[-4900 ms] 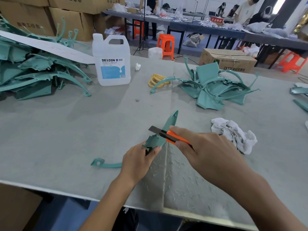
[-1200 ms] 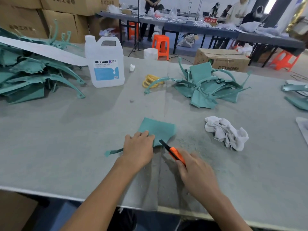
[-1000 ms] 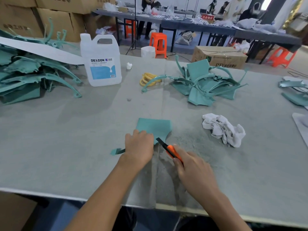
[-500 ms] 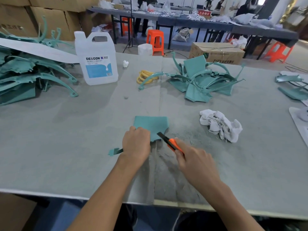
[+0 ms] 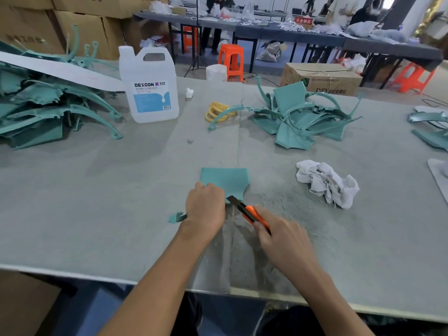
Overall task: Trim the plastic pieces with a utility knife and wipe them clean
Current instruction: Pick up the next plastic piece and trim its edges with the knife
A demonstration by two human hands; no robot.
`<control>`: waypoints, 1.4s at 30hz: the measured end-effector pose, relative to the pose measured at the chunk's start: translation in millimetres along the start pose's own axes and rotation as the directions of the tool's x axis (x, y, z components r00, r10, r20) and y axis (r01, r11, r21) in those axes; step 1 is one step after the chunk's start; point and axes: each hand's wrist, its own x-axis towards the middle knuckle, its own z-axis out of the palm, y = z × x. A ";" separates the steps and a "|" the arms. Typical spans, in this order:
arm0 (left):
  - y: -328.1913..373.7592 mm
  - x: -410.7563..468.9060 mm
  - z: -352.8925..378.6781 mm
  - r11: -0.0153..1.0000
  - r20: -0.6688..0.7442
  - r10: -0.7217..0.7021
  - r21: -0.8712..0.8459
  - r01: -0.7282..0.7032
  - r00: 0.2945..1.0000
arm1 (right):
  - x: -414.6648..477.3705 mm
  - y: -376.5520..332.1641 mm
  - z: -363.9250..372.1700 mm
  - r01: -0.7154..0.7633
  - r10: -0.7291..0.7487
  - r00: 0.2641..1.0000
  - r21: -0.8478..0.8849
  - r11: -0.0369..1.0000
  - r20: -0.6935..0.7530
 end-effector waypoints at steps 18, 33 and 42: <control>2.6 -1.1 -1.3 0.999 -0.001 0.005 0.044 -0.005 1.000 | 8.2 9.3 1.7 -0.065 0.068 0.997 -0.085 0.994 0.039; 13.2 -6.3 1.9 0.998 0.050 0.003 0.066 -0.006 0.999 | 24.5 2.2 -0.4 -0.064 0.064 0.998 0.029 0.998 -0.008; 28.5 -56.8 -24.9 0.962 -0.211 0.155 -0.189 -0.195 0.965 | 84.6 -9.4 20.6 -0.218 0.212 0.971 0.042 0.975 0.113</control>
